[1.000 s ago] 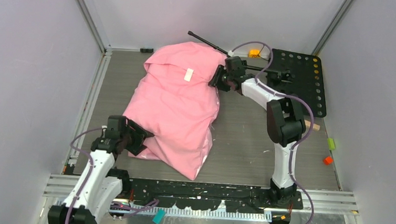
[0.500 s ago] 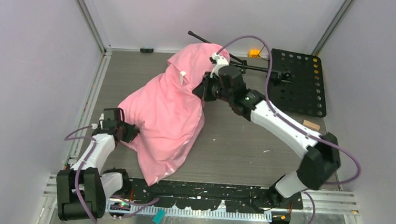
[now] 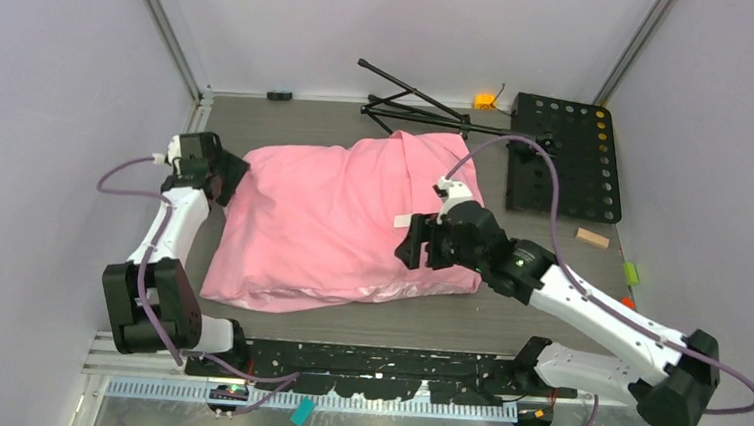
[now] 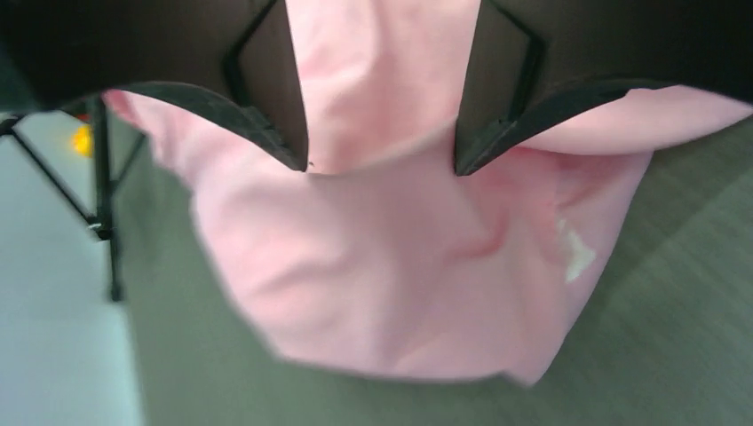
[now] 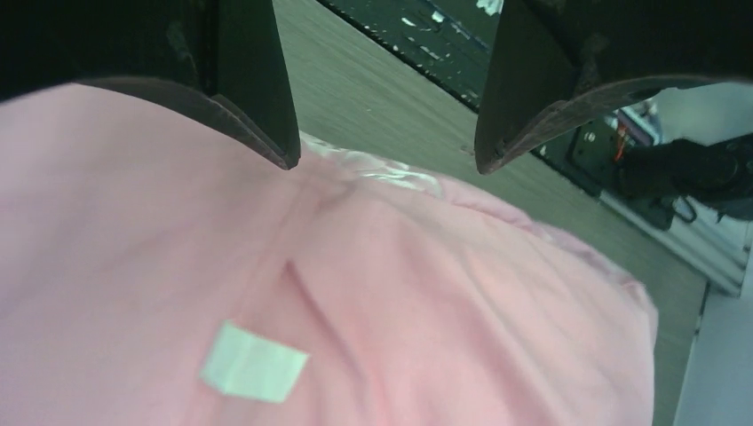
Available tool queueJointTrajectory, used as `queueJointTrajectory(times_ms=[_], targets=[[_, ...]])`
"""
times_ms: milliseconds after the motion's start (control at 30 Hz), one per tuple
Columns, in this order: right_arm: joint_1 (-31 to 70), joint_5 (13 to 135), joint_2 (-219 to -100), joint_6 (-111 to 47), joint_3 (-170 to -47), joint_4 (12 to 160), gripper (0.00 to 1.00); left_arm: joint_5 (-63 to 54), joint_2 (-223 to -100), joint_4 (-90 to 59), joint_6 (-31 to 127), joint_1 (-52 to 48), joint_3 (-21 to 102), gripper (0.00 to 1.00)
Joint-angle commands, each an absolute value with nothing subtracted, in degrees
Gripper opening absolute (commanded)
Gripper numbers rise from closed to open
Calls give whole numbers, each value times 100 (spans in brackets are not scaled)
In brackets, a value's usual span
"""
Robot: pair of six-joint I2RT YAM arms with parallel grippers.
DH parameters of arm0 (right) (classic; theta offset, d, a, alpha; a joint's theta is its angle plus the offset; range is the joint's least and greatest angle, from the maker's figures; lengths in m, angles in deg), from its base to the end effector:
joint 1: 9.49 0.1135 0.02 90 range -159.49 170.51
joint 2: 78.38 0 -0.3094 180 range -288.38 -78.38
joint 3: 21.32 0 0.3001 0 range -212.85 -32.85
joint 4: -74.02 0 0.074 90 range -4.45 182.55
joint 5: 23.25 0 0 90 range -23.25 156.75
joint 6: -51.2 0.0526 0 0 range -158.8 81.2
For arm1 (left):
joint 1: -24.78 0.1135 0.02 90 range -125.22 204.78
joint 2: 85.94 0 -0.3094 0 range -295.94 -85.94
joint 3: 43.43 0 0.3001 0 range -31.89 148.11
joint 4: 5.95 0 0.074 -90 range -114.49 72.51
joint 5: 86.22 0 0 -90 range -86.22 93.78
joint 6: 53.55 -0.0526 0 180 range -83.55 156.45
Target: Remove the pillowcase from the pillow
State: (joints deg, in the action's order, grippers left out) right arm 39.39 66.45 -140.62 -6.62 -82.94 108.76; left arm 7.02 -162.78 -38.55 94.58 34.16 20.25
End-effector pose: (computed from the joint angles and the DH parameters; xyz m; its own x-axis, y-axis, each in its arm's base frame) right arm 0.1838 0.2102 0.3108 -0.7218 -0.0170 -0.6919 -0.4325 0.7915 0.4318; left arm 0.3251 0.0567 0.2558 -0.2020 -0.8927 -0.4028 -0.7067 0.4175 -0.5711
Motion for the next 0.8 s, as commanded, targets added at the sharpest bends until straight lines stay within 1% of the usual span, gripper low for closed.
queueJointTrajectory(times_ms=[0,100,200,300,367,433,533,600,733,767], targets=[[3920,4937,-13273,-839,-8821,11780,79,1039,-16228,-4441,8420,3277,2882,66],[3911,4174,-13357,-947,-9063,12163,85,1488,-15727,-4668,8220,2951,2870,68],[3911,3860,-13837,-1075,-9284,12292,89,1540,-15353,-4938,7967,2414,2940,68],[3907,3810,-14505,-1110,-9612,12386,90,571,-15196,-4923,7357,1716,2983,66],[3906,3797,-14913,-1124,-9759,12281,91,63,-15160,-4886,7266,1266,2908,66],[3896,3823,-15313,-1142,-9847,12107,91,-200,-15175,-4727,7153,930,2733,67],[3896,3854,-15959,-1182,-10032,11906,91,225,-15468,-4793,6899,393,2604,68],[3886,3810,-16385,-1203,-10213,11903,92,905,-15795,-5057,6703,115,2662,68],[3740,3584,-17037,-1113,-10373,12030,92,1422,-16220,-5100,6773,102,2369,67],[3649,3569,-17123,-1070,-10332,12035,91,1500,-16276,-5087,6886,145,2272,64]])
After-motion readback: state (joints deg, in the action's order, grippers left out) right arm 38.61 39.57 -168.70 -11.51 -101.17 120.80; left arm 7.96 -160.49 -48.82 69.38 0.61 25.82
